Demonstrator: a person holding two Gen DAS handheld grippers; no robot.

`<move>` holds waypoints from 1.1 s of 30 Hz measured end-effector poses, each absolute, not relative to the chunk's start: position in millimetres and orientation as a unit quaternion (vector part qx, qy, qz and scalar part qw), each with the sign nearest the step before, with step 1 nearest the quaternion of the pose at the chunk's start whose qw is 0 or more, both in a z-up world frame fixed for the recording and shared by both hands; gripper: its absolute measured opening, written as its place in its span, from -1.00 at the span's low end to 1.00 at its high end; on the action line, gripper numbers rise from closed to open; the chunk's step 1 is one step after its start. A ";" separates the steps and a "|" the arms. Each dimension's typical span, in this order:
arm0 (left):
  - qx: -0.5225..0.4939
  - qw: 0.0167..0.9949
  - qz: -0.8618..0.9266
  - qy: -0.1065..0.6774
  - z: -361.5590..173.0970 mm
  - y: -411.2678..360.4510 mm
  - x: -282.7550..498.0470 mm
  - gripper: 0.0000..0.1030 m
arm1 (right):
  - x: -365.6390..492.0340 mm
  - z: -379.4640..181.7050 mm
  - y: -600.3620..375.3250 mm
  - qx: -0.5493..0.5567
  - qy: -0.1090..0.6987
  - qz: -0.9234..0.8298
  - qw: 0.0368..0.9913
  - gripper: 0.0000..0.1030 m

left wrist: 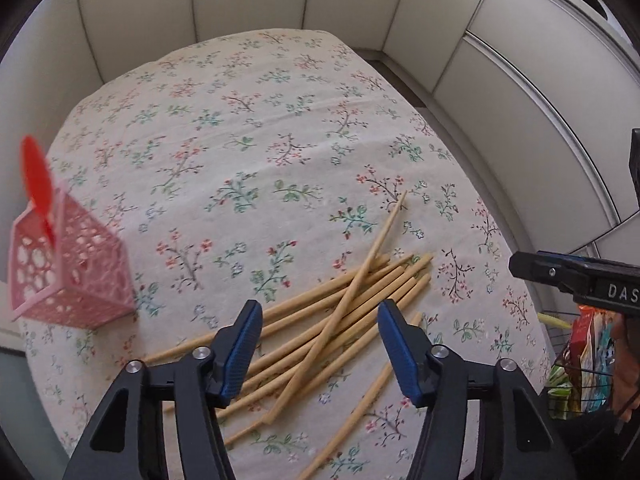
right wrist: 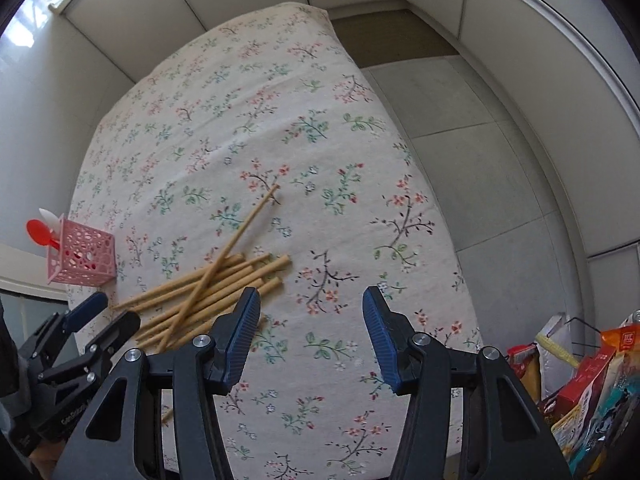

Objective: Organize utensils
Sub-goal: 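Lower the left tool to the chopsticks and grasp one chopstick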

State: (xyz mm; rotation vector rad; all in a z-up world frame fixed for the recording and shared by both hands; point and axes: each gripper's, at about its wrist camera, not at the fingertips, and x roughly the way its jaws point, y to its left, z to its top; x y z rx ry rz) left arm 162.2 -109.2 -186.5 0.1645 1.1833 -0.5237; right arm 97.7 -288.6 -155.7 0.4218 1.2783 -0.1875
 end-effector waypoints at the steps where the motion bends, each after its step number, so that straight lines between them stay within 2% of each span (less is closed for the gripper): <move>1: 0.082 0.790 -0.251 0.554 -193.1 -117.7 166.6 -0.07 | 97.0 -159.8 -292.4 0.198 0.597 -0.086 0.773 0.09; 3: 0.092 0.783 -0.257 0.559 -205.3 -133.5 174.7 -0.26 | 96.2 -167.2 -297.7 0.201 0.610 -0.083 0.762 0.09; 6: 0.099 0.779 -0.264 0.560 -217.9 -154.7 187.3 -0.35 | 95.0 -174.9 -302.6 0.200 0.623 -0.081 0.752 0.09; 14: 0.127 0.772 -0.268 0.562 -236.9 -196.3 209.8 -0.43 | 94.9 -183.3 -310.7 0.194 0.635 -0.079 0.744 0.09; 16: 0.132 0.775 -0.270 0.555 -235.4 -201.6 211.0 -0.57 | 95.4 -183.3 -311.4 0.193 0.634 -0.081 0.744 0.09; 17: 0.131 0.775 -0.271 0.556 -235.7 -203.0 211.3 -0.75 | 95.9 -183.2 -311.3 0.193 0.635 -0.081 0.744 0.09; 21: 0.133 0.779 -0.263 0.553 -234.0 -199.7 210.7 -0.89 | 99.5 -184.5 -308.8 0.194 0.637 -0.076 0.743 0.09; 33: 0.105 0.810 -0.241 0.524 -181.1 -141.4 184.6 -0.90 | 111.4 -186.1 -288.6 0.201 0.636 -0.053 0.743 0.09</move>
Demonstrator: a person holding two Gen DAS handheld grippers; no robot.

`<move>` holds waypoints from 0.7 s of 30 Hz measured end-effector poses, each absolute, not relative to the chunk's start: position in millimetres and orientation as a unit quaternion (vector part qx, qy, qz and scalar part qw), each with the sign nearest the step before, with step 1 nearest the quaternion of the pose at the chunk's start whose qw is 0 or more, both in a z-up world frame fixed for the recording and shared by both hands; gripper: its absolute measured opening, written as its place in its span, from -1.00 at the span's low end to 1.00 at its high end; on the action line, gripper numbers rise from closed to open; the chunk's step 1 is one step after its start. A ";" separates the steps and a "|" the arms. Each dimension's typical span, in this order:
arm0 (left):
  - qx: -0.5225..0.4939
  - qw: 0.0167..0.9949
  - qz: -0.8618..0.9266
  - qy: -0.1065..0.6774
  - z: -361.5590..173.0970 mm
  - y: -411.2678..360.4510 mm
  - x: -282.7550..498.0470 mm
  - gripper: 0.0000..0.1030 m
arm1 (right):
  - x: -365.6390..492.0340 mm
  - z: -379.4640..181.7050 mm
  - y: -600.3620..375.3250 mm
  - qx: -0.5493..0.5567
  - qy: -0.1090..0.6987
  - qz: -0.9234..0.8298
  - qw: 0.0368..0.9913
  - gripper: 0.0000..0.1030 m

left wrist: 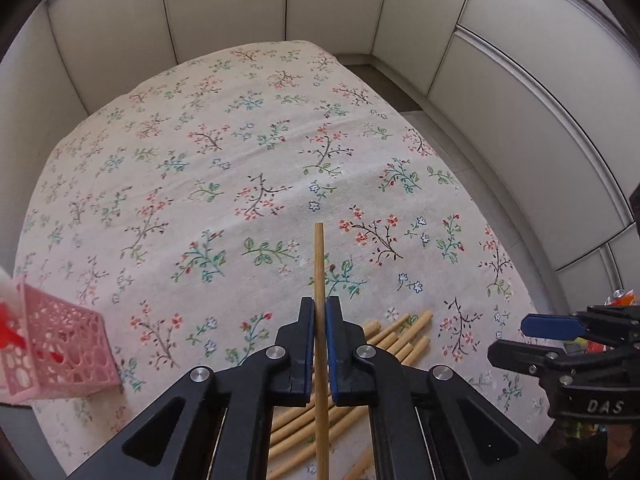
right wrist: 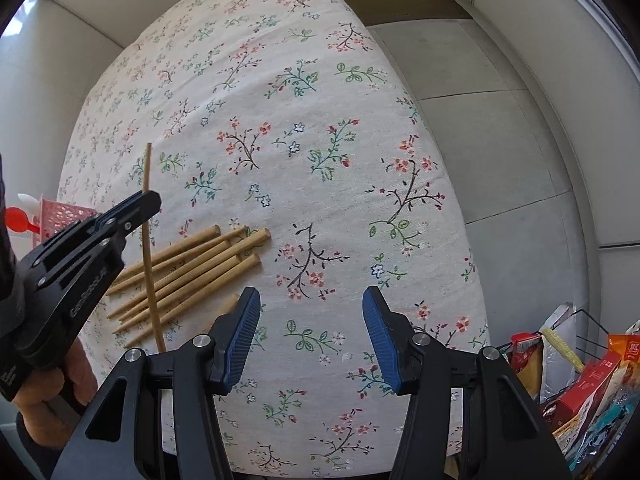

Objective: Organize utensils
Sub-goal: 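Lower the left tool to the chopsticks and grasp one chopstick, then grasp one chopstick with the right tool while the left tool holds its chopstick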

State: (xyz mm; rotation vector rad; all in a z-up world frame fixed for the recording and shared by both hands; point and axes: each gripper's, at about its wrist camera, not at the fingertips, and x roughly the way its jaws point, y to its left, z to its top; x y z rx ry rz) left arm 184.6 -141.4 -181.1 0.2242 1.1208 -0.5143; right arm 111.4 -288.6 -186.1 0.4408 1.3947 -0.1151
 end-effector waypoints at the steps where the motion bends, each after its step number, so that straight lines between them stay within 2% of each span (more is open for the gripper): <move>1: 0.103 0.812 -0.239 0.522 -176.2 -136.8 181.6 -0.90 | 112.3 -185.7 -285.5 0.201 0.636 -0.050 0.743 0.09; 9: 0.060 0.820 -0.217 0.527 -159.0 -85.2 153.0 -0.90 | 118.0 -198.9 -249.2 0.179 0.658 -0.022 0.732 0.08; 11: 0.054 0.820 -0.216 0.527 -159.3 -76.2 150.0 -0.90 | 118.9 -207.5 -241.8 0.190 0.666 -0.013 0.722 0.03; 13: 0.051 0.822 -0.215 0.525 -158.9 -67.5 145.6 -0.90 | 117.6 -215.8 -236.3 0.206 0.674 -0.007 0.710 -0.13; 15: 0.046 0.820 -0.219 0.527 -159.5 -60.7 142.5 -0.90 | 118.0 -223.5 -231.5 0.219 0.680 -0.004 0.699 -0.22; 21: 0.043 0.819 -0.224 0.526 -158.8 -48.5 136.7 -0.90 | 122.7 -239.1 -214.9 0.240 0.686 -0.011 0.686 -0.33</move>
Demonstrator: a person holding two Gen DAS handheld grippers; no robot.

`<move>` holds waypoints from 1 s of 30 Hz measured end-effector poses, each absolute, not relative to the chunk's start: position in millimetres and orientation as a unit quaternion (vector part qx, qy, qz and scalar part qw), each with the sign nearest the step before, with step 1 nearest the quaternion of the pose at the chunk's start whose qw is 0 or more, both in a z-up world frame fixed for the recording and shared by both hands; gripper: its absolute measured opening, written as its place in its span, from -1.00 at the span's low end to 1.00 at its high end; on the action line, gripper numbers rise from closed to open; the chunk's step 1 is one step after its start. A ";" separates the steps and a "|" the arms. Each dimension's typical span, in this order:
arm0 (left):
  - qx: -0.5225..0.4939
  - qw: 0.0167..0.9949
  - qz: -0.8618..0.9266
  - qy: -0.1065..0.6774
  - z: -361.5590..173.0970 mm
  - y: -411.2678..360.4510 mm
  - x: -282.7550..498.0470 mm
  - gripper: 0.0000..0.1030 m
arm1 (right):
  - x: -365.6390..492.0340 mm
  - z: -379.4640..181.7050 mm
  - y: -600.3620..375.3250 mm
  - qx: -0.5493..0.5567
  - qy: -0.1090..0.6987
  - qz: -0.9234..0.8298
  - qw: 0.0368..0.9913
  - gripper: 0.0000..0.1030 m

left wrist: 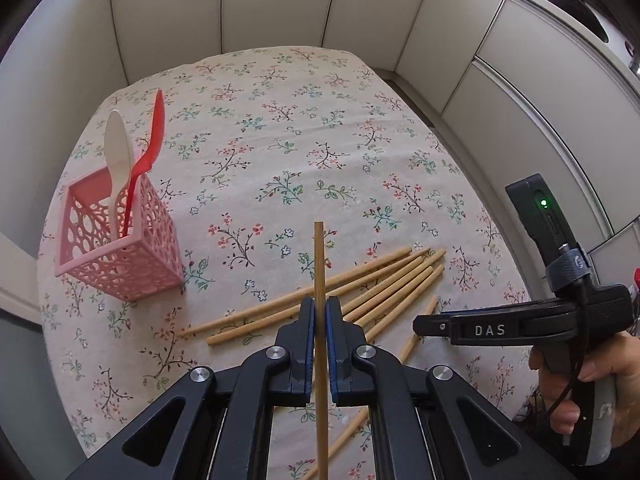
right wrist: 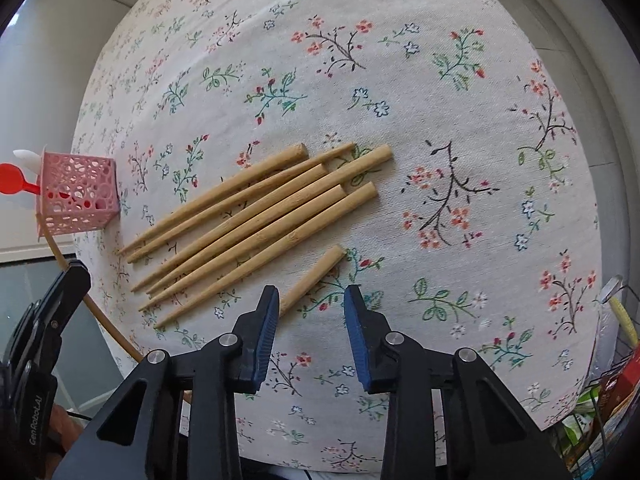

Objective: Organize utensils
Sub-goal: 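Grasp one chopstick with the right tool while the left tool holds its chopstick, then carry both chopsticks over the pink holder and release them inside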

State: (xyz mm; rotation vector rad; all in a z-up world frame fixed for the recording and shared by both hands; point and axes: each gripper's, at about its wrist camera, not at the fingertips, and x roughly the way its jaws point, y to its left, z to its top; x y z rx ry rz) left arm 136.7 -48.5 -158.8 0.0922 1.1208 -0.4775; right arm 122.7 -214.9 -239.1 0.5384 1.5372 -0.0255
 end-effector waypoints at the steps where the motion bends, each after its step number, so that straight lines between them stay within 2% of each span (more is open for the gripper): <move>1: 0.042 0.819 -0.224 0.526 -158.8 -47.0 136.1 -0.90 | 123.6 -241.3 -211.9 0.238 0.688 -0.016 0.685 -0.34; 5: 0.043 0.817 -0.226 0.529 -160.6 -39.3 134.3 -0.90 | 129.1 -236.5 -196.3 0.202 0.676 -0.041 0.708 -0.40; 10: 0.045 0.815 -0.224 0.533 -165.2 -31.3 132.2 -0.90 | 131.6 -232.1 -176.6 0.151 0.663 -0.067 0.730 -0.61; 18: 0.043 0.817 -0.217 0.532 -165.1 -20.1 128.9 -0.90 | 130.2 -235.1 -196.8 0.222 0.654 -0.052 0.722 -0.83; 24: 0.047 0.829 -0.209 0.516 -155.4 -12.9 121.8 -0.90 | 121.0 -225.5 -208.1 0.255 0.641 -0.028 0.723 -0.86; 30: 0.038 0.856 -0.203 0.475 -123.9 -4.2 113.4 -0.90 | 110.4 -179.0 -200.8 0.246 0.590 0.004 0.769 -0.86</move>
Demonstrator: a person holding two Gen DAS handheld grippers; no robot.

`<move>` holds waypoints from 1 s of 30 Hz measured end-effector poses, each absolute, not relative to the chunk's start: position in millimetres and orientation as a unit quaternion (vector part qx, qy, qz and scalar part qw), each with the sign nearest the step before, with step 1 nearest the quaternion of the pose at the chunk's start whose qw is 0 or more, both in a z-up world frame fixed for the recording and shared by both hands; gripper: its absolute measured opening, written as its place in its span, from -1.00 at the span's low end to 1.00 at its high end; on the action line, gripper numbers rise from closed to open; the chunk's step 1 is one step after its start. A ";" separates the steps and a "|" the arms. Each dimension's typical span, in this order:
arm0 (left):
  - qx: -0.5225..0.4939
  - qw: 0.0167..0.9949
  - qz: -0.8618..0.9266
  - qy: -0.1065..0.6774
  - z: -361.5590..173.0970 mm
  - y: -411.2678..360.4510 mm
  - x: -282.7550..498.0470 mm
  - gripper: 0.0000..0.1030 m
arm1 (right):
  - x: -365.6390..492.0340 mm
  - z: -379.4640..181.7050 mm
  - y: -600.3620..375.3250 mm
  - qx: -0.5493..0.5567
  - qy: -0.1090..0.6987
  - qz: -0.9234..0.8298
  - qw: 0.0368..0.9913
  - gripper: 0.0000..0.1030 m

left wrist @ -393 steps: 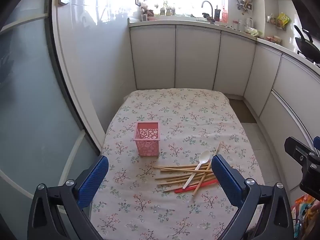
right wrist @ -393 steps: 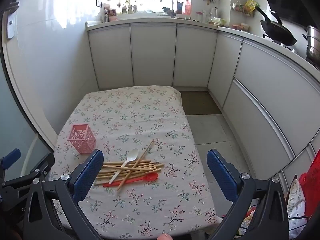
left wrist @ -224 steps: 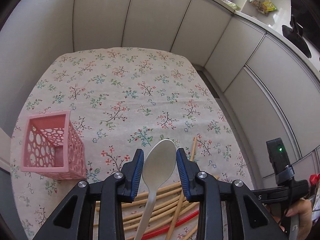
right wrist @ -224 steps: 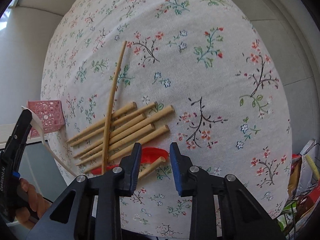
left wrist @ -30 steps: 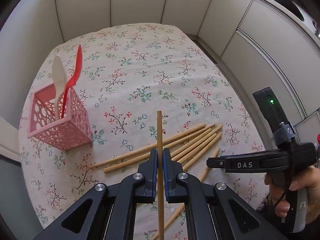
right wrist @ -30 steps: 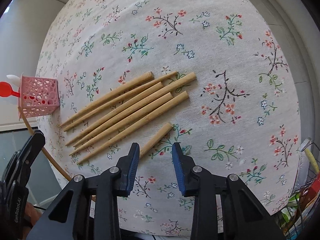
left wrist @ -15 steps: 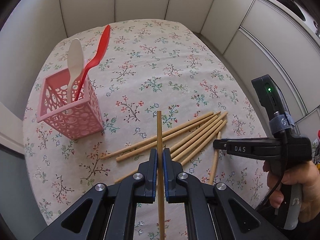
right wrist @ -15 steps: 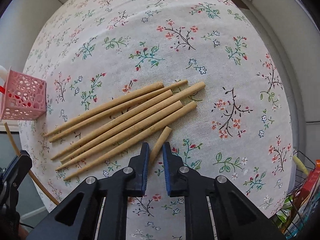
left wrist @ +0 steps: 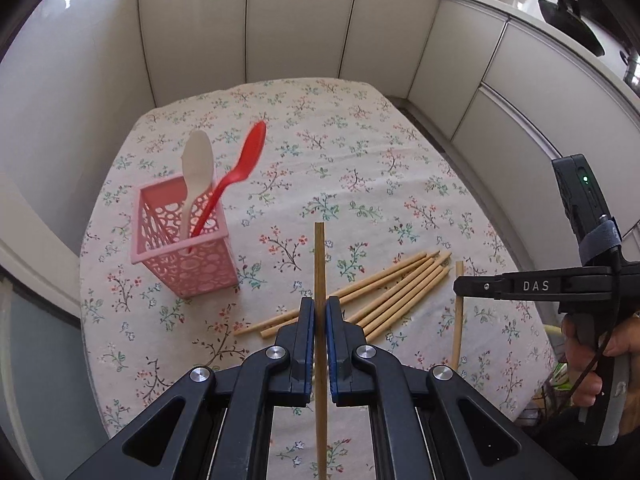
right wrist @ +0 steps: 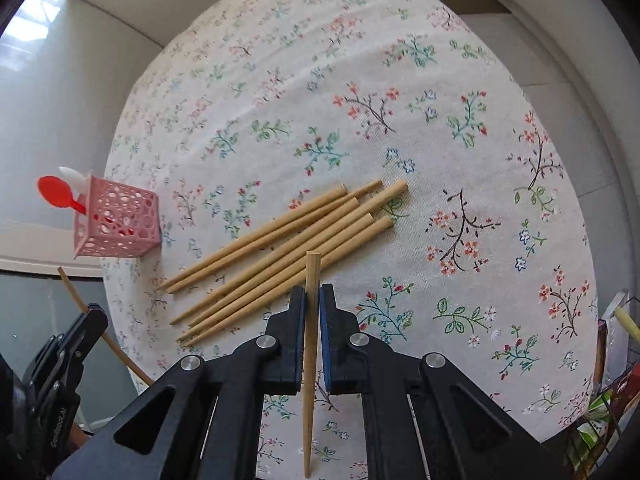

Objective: Organize utensils
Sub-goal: 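Carry both chopsticks over the pink holder and release them inside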

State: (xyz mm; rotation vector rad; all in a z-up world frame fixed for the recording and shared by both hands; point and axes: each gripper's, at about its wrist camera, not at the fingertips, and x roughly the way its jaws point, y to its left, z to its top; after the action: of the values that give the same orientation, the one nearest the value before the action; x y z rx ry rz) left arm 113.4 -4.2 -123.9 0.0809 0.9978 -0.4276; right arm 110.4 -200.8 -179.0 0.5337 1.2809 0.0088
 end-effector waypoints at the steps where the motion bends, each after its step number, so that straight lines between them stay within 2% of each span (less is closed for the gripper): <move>1: 0.038 0.861 -0.203 0.465 -117.3 -3.4 111.1 -0.90 | 105.7 -169.6 -200.1 0.246 0.579 0.010 0.777 -0.86; 19: -0.036 0.959 -0.117 0.254 13.8 62.1 81.7 -0.90 | 68.9 6.9 -182.4 0.210 0.299 0.049 0.930 -0.87; 24: -0.025 0.975 -0.072 0.208 21.4 65.8 87.5 -0.90 | 76.0 27.3 -174.5 0.222 0.259 0.073 0.937 -0.87; 30: -0.007 0.976 -0.049 0.211 -3.4 71.3 127.9 -0.90 | 90.5 31.9 -158.9 0.233 0.240 0.102 0.937 -0.87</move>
State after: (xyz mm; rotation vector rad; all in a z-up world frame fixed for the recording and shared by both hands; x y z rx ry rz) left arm 127.9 71.3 -3.4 -0.0134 0.4264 -0.0983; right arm 90.5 -158.9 31.9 0.4765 0.4901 0.2084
